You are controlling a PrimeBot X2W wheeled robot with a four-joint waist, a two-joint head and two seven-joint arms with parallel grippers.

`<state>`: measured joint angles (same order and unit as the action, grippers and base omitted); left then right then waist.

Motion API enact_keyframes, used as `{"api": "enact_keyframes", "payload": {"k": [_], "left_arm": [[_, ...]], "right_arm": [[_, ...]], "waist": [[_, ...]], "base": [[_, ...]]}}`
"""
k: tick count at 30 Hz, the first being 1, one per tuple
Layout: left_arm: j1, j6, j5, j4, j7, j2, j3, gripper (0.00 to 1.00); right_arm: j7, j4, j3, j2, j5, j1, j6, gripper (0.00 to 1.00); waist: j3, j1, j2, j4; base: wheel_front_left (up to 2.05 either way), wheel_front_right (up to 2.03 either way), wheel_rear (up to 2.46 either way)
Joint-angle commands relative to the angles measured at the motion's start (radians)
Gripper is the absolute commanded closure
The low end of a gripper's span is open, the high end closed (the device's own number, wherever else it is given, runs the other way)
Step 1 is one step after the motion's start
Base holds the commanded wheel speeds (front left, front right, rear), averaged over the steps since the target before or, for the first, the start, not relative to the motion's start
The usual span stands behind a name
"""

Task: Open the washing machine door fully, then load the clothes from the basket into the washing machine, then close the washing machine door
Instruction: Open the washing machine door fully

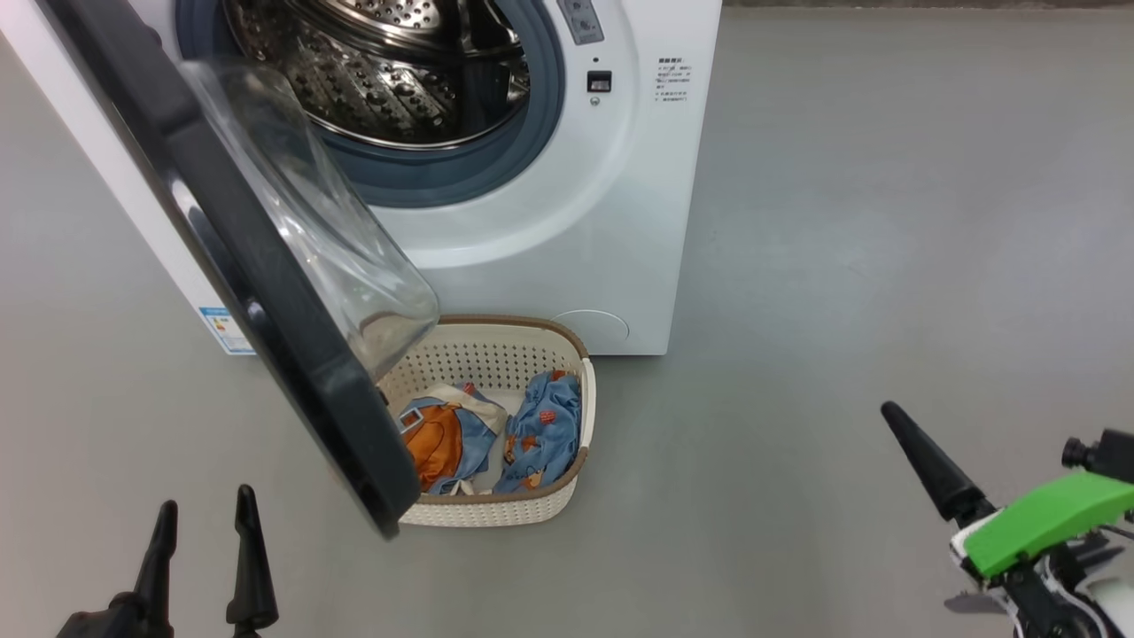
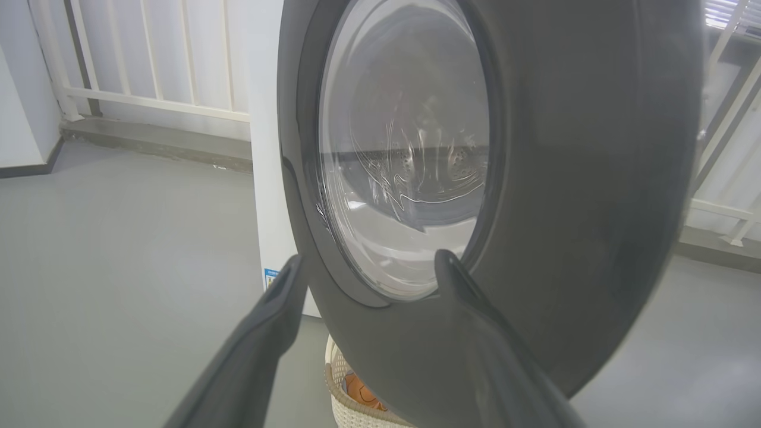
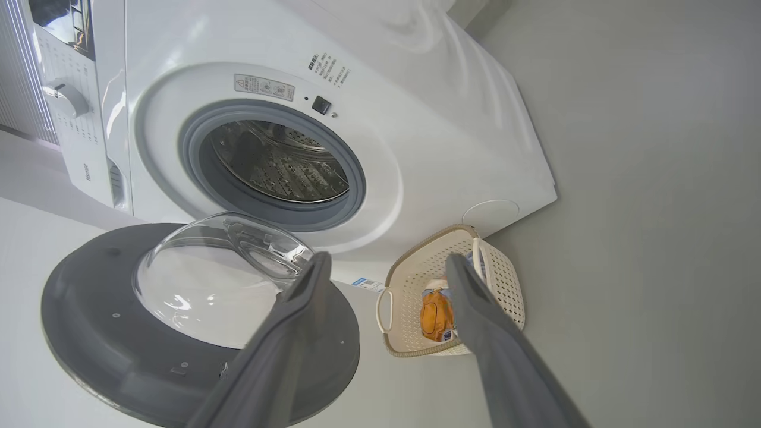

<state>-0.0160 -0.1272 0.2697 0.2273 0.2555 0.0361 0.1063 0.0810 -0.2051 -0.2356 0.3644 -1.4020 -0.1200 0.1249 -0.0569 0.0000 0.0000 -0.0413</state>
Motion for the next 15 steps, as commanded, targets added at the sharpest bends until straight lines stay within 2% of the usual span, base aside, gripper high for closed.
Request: {"api": "enact_keyframes", "payload": {"k": [1, 9, 13, 15], "left_arm": [[-0.014, -0.003, -0.003, -0.032, 0.006, 0.014, 0.033, 0.0], [-0.015, -0.003, -0.005, -0.029, 0.006, 0.014, 0.029, 0.0], [-0.014, -0.003, -0.006, -0.029, 0.006, 0.014, 0.029, 0.0], [-0.013, -0.003, -0.006, -0.031, 0.006, 0.014, 0.03, 0.0]], "right_arm": [[-0.018, 0.022, -0.021, 0.03, 0.022, 0.0, 0.006, 0.0], [-0.276, -0.042, -0.199, 0.136, 0.149, -0.004, 0.006, 0.0], [-0.336, -0.091, -0.262, 0.163, 0.209, -0.02, 0.006, 0.0], [-0.341, -0.106, -0.252, 0.163, 0.258, -0.028, 0.006, 0.0]], "waist": [[0.001, 0.0, 0.0, 0.0], [0.004, 0.0, 0.0, 0.001], [0.008, 0.0, 0.0, 0.003], [0.01, 0.0, 0.0, 0.004]], "base": [[0.0, 0.0, 0.0], [0.0, 0.0, 0.0], [0.0, 0.0, 0.0], [0.0, 0.0, 0.0]]}}
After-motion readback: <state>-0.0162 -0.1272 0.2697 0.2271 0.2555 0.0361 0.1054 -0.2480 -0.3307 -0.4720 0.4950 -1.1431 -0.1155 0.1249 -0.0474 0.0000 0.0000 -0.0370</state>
